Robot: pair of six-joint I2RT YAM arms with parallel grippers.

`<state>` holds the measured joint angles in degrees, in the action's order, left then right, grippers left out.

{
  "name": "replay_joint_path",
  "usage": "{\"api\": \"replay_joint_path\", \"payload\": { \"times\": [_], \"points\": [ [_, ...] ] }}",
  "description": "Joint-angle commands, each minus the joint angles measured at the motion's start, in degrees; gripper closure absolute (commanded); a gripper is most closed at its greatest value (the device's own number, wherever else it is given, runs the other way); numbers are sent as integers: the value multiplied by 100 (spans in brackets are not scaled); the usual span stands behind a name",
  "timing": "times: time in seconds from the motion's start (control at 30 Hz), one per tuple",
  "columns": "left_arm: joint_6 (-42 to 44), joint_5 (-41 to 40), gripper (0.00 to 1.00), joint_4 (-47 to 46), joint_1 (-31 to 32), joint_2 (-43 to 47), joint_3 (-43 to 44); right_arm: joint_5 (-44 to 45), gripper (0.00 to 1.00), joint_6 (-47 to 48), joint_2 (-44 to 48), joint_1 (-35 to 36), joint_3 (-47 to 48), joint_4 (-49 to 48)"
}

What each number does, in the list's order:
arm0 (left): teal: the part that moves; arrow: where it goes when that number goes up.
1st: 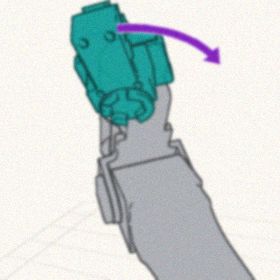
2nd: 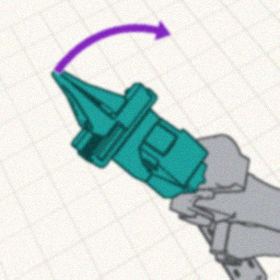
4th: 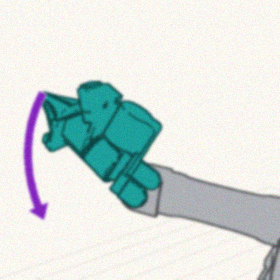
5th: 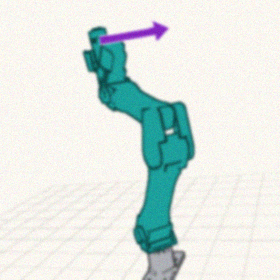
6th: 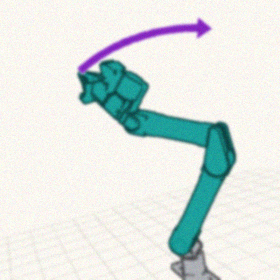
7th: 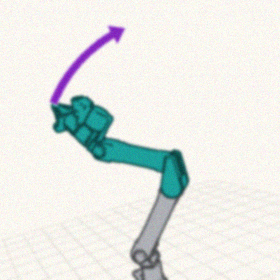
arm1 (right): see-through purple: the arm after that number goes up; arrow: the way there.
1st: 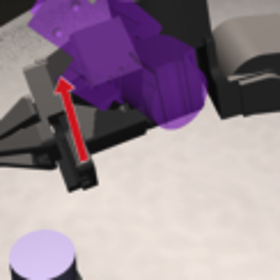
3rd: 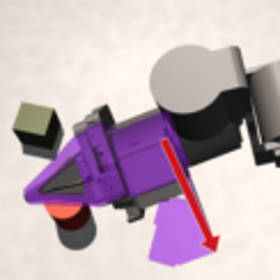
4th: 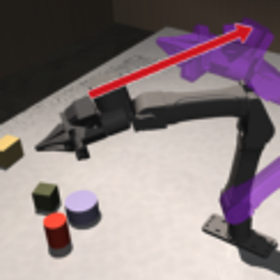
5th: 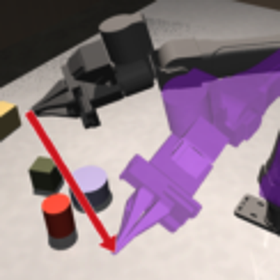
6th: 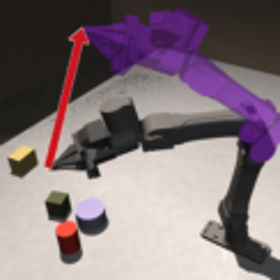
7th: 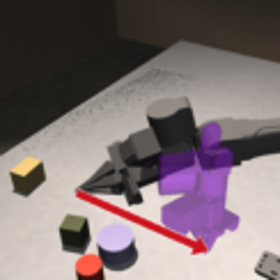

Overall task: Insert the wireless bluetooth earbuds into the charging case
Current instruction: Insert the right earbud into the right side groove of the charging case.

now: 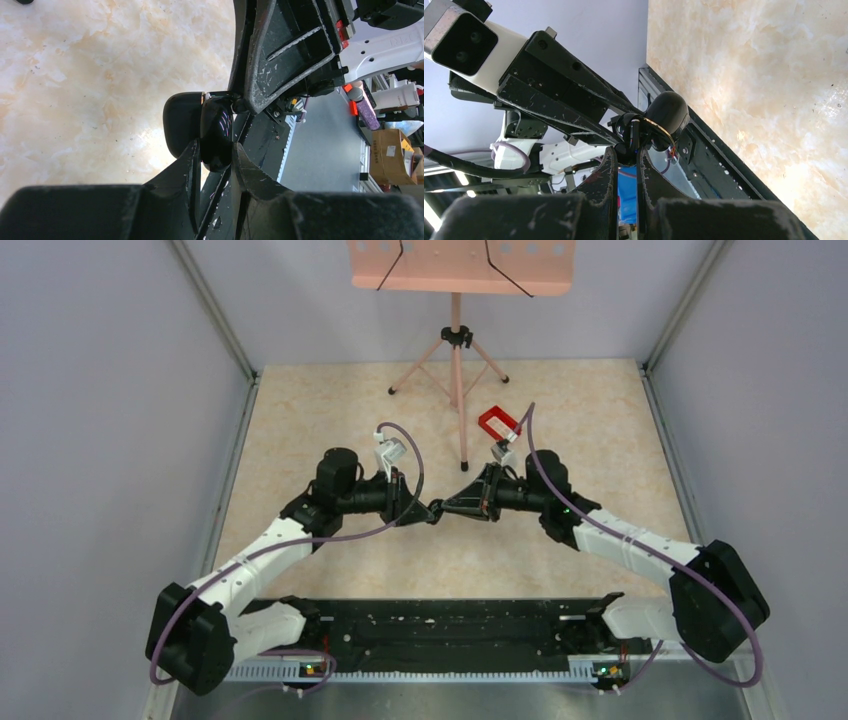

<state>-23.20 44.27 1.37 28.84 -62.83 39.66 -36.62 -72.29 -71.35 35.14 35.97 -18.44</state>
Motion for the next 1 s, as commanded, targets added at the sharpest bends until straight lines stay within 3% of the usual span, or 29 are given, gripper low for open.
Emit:
{"api": "replay_joint_path", "payload": {
  "times": [0.0, 0.97],
  "points": [
    [8, 3, 100, -206, 13, 14, 262, 41, 100, 74, 283, 29, -3, 5],
    [-1, 81, 100, -177, 16, 109, 262, 130, 100, 66, -8, 138, 7, -164]
  ]
}}
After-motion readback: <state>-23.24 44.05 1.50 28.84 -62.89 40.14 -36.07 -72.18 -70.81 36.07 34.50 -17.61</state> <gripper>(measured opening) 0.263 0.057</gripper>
